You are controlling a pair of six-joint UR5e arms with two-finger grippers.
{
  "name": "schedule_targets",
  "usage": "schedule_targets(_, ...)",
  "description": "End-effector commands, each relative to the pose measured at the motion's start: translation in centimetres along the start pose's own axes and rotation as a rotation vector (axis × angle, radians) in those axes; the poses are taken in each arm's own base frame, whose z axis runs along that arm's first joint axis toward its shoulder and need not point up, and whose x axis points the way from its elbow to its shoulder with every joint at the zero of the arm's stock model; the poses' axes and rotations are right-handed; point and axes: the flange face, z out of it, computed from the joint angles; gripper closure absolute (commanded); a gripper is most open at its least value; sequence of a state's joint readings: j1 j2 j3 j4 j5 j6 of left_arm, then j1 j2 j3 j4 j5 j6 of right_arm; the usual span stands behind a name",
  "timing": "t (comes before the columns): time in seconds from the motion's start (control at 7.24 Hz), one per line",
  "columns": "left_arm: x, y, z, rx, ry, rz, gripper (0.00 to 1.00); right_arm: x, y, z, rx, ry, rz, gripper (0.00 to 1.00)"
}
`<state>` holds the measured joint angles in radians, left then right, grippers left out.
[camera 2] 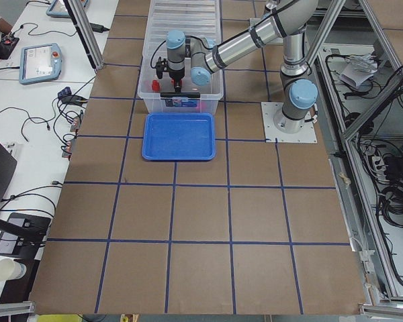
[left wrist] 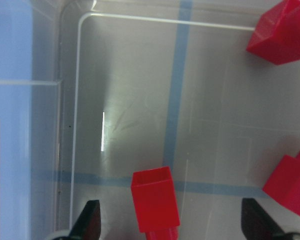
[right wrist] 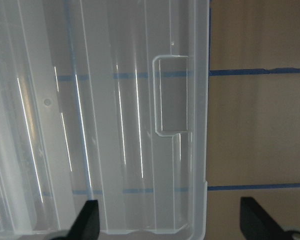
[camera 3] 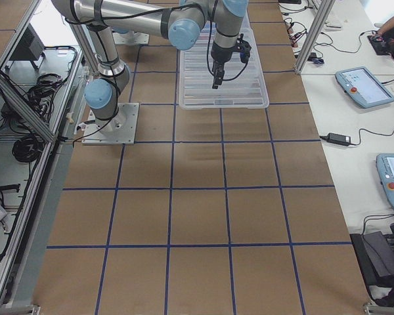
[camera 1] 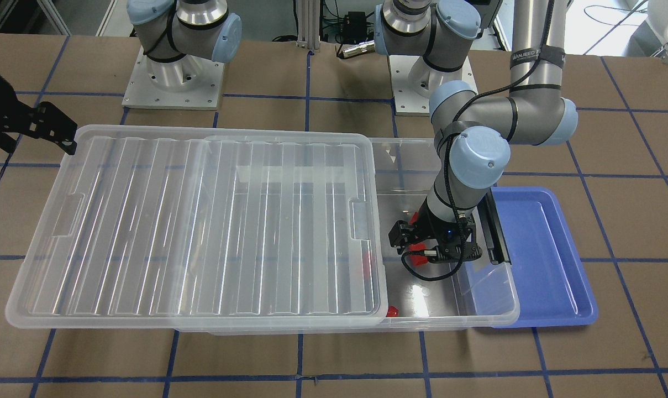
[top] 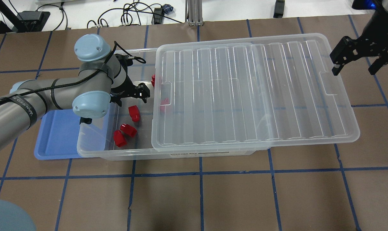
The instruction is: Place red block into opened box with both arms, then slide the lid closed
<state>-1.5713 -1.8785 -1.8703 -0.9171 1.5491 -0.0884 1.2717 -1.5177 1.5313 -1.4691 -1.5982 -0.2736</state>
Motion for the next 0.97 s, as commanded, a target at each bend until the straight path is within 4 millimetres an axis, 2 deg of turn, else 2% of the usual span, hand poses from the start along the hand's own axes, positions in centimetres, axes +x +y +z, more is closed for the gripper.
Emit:
schedule_targets(0.0, -0.1, -0.7, -3.9, -0.014, -0.005, 0.005, 0.0, 0.1, -0.3, 0.2, 0.002, 0.007, -0.001, 0.0)
schedule_targets(0.28, -0.3, -1.7, -10.8, -0.075, -0.042, 0.003, 0.0, 0.1, -0.4, 0.4, -0.002, 0.001, -0.003, 0.0)
schedule_targets(0.41, -0.2, -1.5, -15.1, -0.071, -0.043, 0.005, 0.0, 0.3, -0.4, 0.4, -0.003, 0.007, -0.007, 0.0)
schedule_targets(0.55, 0.2, -0.4, -19.6, -0.051, -0.04, 0.012, 0.0, 0.3, -0.4, 0.1, 0.003, 0.007, 0.001, 0.0)
schedule_targets(0.69, 0.4, 1.7, -22.8, -0.027, -0.038, 0.017, 0.0, 0.4, -0.8, -0.1, 0.022, 0.008, 0.0, 0.0)
schedule_targets(0.83, 0.3, 3.1, -25.3, 0.017, -0.034, 0.019, 0.0, 1.5, -1.9, 1.2, 0.024, 0.01, 0.0, 0.0)
